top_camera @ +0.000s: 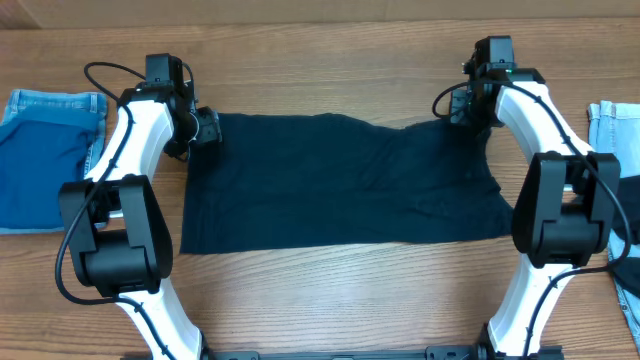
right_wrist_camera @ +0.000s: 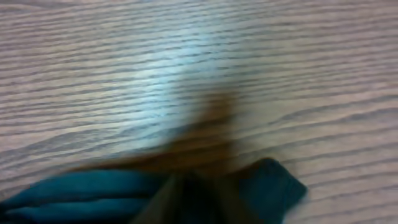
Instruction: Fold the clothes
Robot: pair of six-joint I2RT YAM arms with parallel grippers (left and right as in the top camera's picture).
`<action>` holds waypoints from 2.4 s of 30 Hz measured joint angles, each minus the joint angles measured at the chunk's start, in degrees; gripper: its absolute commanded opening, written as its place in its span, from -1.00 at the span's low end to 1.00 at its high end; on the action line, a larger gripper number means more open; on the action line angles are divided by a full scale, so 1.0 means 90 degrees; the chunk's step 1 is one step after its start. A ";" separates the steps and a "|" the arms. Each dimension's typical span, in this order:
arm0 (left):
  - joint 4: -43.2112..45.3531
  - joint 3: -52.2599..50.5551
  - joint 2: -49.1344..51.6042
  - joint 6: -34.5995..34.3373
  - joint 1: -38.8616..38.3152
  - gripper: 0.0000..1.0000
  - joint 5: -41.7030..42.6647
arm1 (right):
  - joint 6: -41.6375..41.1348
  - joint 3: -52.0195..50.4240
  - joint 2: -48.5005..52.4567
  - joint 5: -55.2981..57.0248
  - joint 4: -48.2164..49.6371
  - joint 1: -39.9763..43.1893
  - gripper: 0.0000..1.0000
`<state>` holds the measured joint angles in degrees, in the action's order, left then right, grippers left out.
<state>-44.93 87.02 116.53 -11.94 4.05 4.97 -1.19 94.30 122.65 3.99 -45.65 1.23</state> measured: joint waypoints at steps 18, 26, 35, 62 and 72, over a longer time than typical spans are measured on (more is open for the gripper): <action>-0.0063 0.0000 0.0000 0.0002 0.0000 0.33 0.0000 | 0.0425 0.0022 -0.0002 -0.0731 0.0602 0.0304 0.36; -0.0063 0.0000 0.0000 0.0012 0.0000 0.33 0.0000 | 0.0707 0.0022 0.0148 -0.1098 0.0245 0.0221 0.36; -0.0085 0.0000 0.0000 0.0015 0.0000 0.33 0.0000 | 0.0811 0.0022 0.0510 -0.1112 0.0163 0.0185 0.04; -0.0153 0.0000 0.0000 0.0015 0.0000 0.34 0.0000 | -0.0250 0.0814 0.0214 -0.0476 -0.0988 0.0352 0.05; -0.0206 0.0000 0.0000 0.0015 0.0000 0.33 0.0000 | 0.0423 0.1217 0.0347 -0.1229 -0.0855 0.0306 0.06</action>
<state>-46.78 87.02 116.53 -11.81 4.05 4.97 2.61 105.25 125.78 -7.07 -53.34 3.99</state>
